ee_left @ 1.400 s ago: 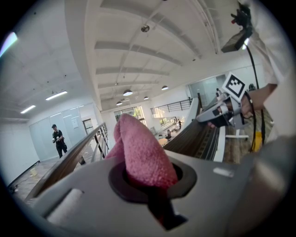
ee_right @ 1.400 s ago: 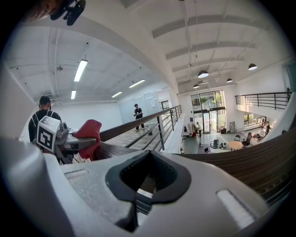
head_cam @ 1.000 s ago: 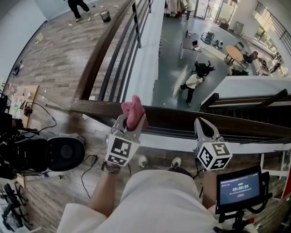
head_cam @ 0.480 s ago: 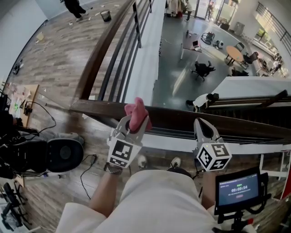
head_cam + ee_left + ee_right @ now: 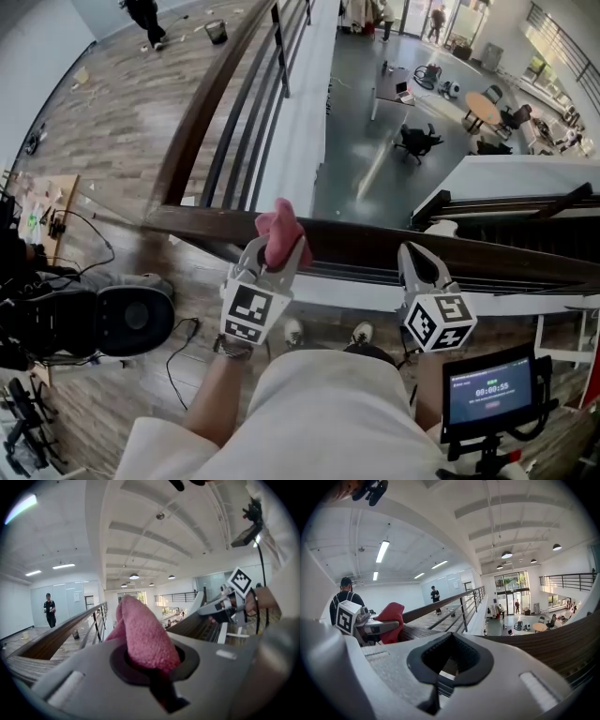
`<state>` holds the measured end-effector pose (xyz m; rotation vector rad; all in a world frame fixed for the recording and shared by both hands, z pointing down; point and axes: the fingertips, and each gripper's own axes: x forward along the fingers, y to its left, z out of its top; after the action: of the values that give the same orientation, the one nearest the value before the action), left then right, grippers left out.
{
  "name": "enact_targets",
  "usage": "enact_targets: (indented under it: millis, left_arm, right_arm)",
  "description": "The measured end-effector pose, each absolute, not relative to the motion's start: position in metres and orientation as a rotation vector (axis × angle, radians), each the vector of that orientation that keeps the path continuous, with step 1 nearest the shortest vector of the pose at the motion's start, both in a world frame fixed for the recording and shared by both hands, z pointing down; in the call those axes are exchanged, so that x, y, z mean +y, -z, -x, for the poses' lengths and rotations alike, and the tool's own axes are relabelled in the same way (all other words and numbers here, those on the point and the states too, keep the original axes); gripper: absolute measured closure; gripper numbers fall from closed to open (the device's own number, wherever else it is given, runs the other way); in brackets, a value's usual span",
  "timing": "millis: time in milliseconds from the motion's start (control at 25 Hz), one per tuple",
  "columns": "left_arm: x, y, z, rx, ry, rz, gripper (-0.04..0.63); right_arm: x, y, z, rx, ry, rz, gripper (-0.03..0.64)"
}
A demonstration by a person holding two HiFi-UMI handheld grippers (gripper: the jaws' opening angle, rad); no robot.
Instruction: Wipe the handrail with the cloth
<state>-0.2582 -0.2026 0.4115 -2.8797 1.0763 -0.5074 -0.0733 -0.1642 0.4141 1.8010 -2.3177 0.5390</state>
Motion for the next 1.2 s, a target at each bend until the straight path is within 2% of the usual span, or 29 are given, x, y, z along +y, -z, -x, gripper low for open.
enact_targets:
  millis: [1200]
  left_arm:
    - [-0.202, -0.421, 0.251, 1.183, 0.532, 3.050, 0.561]
  right_arm:
    - [-0.153, -0.410, 0.060, -2.336, -0.494, -1.846, 0.614]
